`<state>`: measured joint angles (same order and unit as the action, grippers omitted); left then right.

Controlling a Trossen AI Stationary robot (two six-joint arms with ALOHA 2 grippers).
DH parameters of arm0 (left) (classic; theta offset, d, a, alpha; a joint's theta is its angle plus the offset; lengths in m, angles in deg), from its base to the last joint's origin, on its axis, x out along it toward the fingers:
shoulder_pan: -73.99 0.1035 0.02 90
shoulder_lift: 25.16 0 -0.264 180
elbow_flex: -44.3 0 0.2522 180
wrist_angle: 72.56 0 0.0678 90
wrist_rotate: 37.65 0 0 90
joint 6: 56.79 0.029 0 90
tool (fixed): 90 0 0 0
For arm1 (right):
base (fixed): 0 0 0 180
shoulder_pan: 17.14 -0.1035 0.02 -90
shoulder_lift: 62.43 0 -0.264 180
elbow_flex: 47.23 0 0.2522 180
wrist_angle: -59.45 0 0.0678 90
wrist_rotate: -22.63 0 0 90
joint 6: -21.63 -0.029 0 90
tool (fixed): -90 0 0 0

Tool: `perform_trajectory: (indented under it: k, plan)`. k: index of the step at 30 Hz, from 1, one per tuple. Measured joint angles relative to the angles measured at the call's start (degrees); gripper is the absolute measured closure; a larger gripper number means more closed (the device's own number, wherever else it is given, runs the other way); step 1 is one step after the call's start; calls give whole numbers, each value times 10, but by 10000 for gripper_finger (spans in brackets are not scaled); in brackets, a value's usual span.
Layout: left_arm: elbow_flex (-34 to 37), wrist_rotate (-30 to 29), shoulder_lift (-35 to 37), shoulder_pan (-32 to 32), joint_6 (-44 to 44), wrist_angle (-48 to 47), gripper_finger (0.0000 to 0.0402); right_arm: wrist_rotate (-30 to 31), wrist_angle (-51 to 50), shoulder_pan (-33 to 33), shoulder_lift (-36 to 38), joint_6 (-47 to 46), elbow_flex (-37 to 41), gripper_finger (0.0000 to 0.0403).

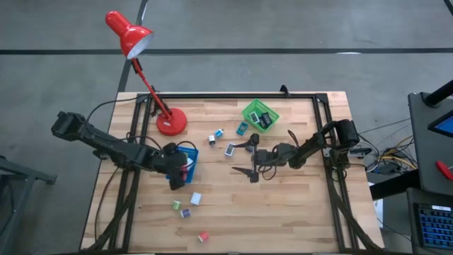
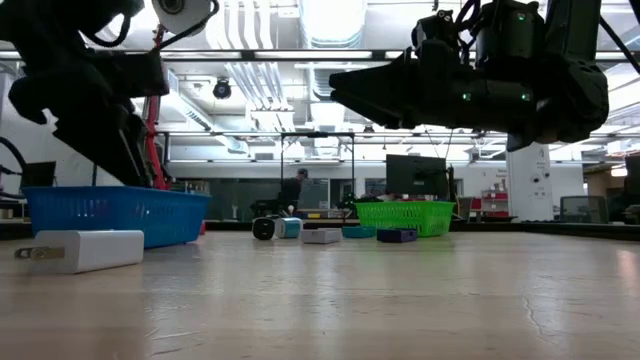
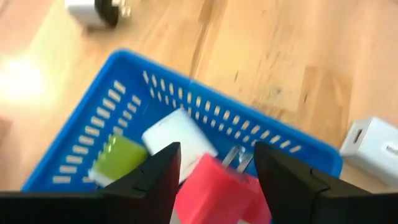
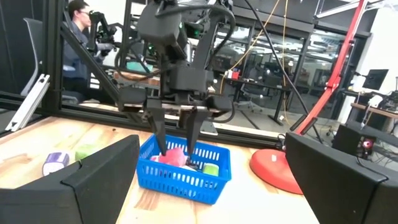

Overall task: Pick & Place Office items
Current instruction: Put the pink charger adapter into the blue basket, then put the blue digital clock into the green basket

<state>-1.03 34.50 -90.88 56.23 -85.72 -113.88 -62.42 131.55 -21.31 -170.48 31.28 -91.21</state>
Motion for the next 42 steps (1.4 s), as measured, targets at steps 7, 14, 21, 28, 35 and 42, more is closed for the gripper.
perform_trajectory:
  k: [7, 14, 21, 28, 35, 42]
  plan:
    - [0, -17, 0, 0, 63, 75, 191, 8, -1, 0, 0, 0, 0, 10]
    - [0, -52, 1, 0, 109, 129, 191, 11, -4, 1, 0, 0, 0, 10]
    - [0, -76, 1, 0, 184, 227, 191, 13, -52, 14, 0, -15, -5, 10]
    - [2, -89, 1, 0, 255, 324, 190, 13, -107, 22, 0, -22, -16, 10]
    - [40, -94, 1, 0, 301, 444, 192, 12, -203, 30, 2, -33, -38, 10]
    - [92, -94, 1, 0, 320, 542, 193, 12, -355, 34, 47, -31, -59, 10]
